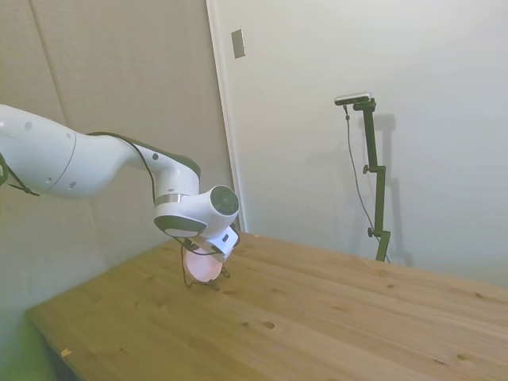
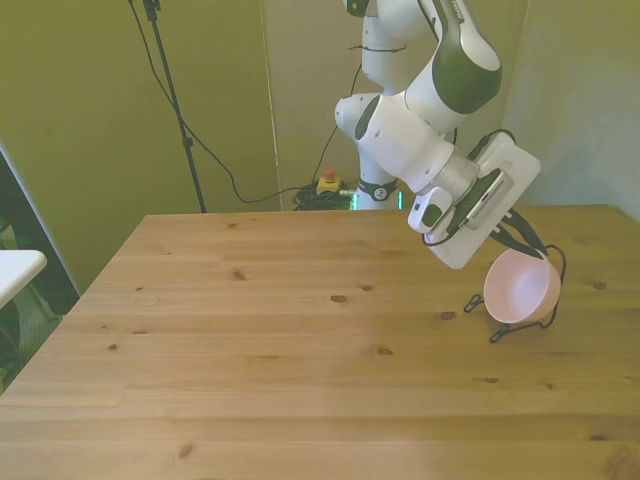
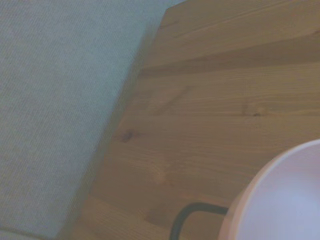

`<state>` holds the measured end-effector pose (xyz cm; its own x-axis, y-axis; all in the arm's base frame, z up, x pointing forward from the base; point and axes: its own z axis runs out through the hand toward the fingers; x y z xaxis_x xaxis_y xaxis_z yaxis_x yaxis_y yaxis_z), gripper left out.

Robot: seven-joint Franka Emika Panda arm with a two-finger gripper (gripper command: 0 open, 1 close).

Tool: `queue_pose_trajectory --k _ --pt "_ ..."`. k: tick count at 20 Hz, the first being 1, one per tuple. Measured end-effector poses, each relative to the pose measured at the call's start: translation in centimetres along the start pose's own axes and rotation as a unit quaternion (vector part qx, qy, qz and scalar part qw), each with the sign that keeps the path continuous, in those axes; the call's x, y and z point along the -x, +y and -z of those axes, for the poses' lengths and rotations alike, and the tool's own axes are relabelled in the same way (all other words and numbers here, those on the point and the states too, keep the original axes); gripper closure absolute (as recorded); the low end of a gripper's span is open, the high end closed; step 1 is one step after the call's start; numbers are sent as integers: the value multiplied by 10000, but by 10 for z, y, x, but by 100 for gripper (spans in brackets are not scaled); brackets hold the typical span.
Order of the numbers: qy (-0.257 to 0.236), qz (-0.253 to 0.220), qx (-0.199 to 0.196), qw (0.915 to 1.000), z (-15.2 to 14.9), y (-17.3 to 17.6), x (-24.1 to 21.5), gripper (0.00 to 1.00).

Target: Load the bowl

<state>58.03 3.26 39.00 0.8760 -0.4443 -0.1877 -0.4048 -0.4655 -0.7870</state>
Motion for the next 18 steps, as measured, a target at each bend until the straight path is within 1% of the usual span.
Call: queue_pose_trajectory --k 8,14,15,18 --pt "-153 89 -20 9998 -6 -2 5 100" --pt "-225 24 -54 9997 -4 5 1 100" --pt "-222 22 -54 9997 -4 5 0 0" --pt "-213 15 -56 9998 -3 6 -1 0"
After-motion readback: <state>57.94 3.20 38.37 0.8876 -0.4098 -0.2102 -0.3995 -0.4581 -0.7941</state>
